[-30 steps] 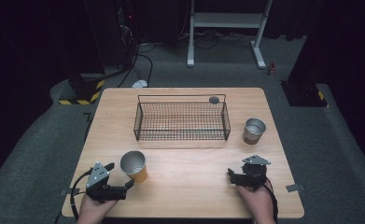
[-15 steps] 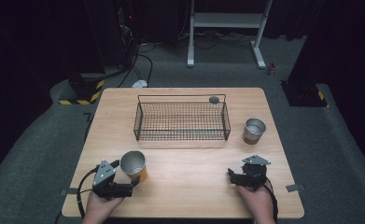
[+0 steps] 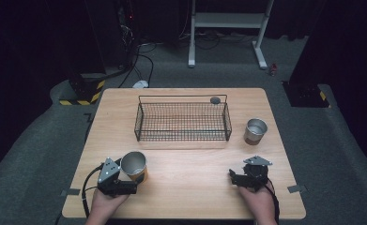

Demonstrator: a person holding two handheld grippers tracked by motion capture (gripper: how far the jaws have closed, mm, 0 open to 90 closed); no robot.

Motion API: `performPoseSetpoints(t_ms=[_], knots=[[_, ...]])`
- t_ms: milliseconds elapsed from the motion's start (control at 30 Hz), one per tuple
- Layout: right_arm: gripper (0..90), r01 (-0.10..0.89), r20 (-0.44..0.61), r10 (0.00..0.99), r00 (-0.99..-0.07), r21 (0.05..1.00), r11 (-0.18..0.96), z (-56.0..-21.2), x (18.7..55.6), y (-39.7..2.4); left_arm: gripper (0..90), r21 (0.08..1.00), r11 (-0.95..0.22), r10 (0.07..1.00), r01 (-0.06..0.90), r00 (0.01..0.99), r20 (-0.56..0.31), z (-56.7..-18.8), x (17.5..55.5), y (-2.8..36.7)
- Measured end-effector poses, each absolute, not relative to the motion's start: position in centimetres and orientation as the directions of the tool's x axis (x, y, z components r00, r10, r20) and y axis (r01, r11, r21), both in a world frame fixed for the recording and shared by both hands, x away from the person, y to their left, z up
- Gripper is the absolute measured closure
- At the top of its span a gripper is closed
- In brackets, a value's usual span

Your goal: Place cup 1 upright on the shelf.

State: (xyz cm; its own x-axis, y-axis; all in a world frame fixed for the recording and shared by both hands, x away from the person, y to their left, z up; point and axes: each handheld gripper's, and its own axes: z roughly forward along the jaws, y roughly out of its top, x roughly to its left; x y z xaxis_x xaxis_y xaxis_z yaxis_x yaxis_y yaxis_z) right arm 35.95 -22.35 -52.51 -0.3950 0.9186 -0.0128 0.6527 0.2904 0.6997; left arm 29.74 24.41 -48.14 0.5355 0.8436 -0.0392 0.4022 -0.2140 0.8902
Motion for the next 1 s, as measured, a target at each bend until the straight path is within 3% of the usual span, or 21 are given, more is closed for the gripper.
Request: performPoseSetpoints(t_ms=[1000], knots=[[9.2, 0.654, -0.011, 0.919, -0.395, 0.699, 0.29, -52.5, 35.95, -22.35, 0.8, 0.903, -0.212, 0.849, 0.375, 0.527, -0.02, -48.2, 30.61, 23.94]])
